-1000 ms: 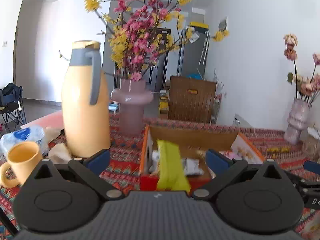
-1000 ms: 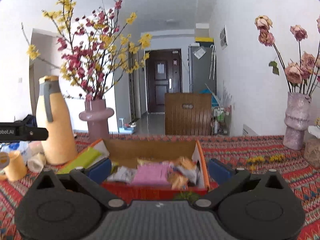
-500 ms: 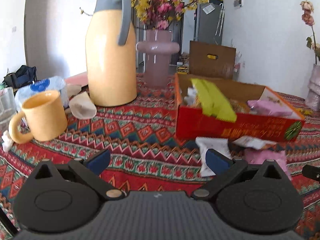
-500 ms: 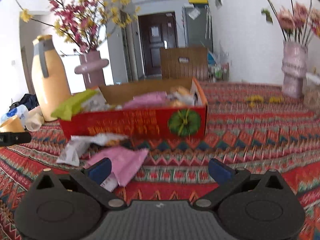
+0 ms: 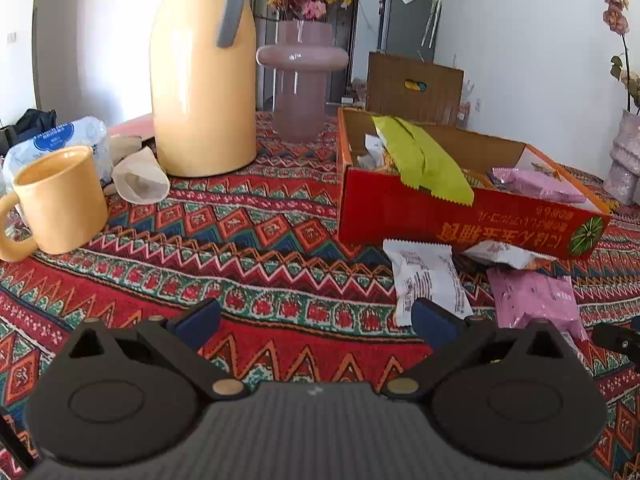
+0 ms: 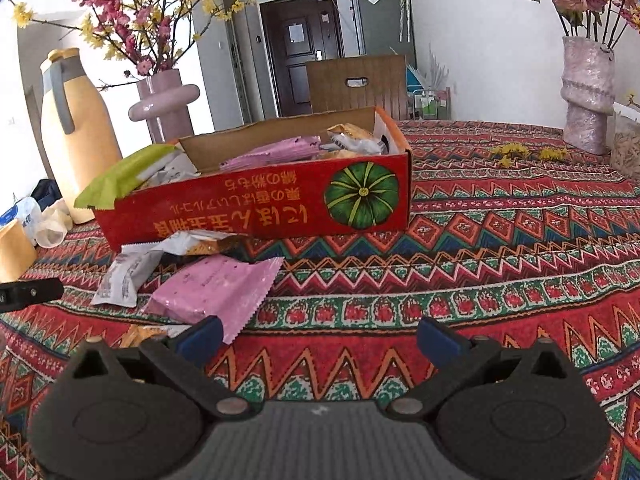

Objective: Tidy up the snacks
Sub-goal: 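Move both open tools back down to the snack pile, then grasp the white serrated-edge packet with the right tool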

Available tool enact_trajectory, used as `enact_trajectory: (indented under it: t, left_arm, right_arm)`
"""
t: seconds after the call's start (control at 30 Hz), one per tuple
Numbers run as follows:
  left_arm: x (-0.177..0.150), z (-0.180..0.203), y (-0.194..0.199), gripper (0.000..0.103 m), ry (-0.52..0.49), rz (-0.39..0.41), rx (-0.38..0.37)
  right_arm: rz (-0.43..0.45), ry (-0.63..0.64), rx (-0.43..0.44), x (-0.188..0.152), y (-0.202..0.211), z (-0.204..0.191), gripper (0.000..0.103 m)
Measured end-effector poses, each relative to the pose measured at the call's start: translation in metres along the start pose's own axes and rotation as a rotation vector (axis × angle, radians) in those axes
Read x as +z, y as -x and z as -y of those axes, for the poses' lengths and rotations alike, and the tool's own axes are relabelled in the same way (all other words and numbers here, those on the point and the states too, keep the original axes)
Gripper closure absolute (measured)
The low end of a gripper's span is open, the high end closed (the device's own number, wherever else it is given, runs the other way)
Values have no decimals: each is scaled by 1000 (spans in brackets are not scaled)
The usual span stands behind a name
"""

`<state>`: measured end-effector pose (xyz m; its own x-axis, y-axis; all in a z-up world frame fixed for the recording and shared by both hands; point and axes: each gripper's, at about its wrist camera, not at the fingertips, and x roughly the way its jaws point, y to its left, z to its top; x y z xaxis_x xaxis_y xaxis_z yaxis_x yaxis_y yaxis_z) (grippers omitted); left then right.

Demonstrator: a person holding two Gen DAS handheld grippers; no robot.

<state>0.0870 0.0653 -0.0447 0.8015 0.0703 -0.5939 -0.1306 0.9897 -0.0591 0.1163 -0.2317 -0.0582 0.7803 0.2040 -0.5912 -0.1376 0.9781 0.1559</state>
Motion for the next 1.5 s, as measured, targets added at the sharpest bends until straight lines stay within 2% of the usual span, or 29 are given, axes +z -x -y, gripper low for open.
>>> enact_trajectory:
  t: [0.27, 0.5, 0.67, 0.87, 1.0, 1.13, 1.3, 1.43, 1.5]
  left_arm:
    - [-1, -6, -19, 0, 41, -110, -12]
    - [-2, -9, -18, 0, 60, -112, -18]
    - [-1, -13, -17, 0, 77, -110, -32]
    - [-1, -15, -15, 0, 93, -106, -45]
    - [-1, -15, -16, 0, 94, -106, -46]
    - [-1, -15, -16, 0, 96, -106, -47]
    - [-1, -15, -15, 0, 94, -107, -46]
    - [-1, -15, -14, 0, 85, -109, -43]
    - [-1, -14, -12, 0, 75, -102, -34]
  right_arm:
    - [-28, 4, -9, 0, -5, -1, 0]
    - [-41, 32, -31, 1, -7, -6, 0]
    - [-74, 106, -82, 0, -12, -17, 0]
    - [-86, 56, -103, 2, -9, -18, 0]
    - [-75, 68, -24, 3, -3, -42, 0]
    - [-66, 102, 14, 8, -1, -68, 0]
    - [-62, 84, 69, 15, 1, -87, 0]
    - [-96, 147, 90, 8, -7, -111, 1]
    - [-118, 157, 95, 4, -12, -118, 5]
